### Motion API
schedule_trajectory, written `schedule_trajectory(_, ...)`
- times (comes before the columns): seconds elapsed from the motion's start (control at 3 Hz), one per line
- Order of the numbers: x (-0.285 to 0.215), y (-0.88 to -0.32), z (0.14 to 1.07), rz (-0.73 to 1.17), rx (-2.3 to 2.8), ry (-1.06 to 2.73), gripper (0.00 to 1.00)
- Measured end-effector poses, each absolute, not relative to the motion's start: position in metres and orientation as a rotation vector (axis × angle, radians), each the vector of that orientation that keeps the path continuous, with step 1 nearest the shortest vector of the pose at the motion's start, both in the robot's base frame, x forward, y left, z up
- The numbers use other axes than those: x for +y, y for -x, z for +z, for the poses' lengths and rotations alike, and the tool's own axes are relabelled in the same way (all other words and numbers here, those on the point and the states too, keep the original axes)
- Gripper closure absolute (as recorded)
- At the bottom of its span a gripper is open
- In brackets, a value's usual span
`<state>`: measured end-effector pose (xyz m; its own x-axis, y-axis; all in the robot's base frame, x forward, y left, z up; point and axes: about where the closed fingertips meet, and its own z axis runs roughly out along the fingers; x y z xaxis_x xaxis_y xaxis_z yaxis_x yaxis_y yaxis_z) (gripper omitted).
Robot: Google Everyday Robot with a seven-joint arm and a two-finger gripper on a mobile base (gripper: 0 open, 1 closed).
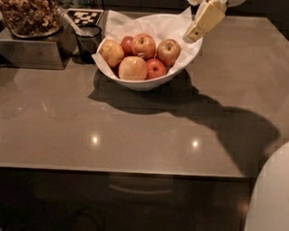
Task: Pick apple from white bowl
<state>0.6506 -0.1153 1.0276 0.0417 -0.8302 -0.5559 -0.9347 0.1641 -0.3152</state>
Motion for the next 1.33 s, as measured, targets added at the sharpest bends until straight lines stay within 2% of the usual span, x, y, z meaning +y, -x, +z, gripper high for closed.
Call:
schedule_trajectory(0.33, -0.101, -0.664, 1.018, 0.236, 1.763, 1.684, 0.17)
schedule_trajectory(1.0, -0.063, -0.693, 0.994, 0.281, 1.693, 1.768, 0.18)
schedule_trajectory(1.33, -0.061, -0.703, 0.983, 0.274, 1.704, 1.794, 0.17)
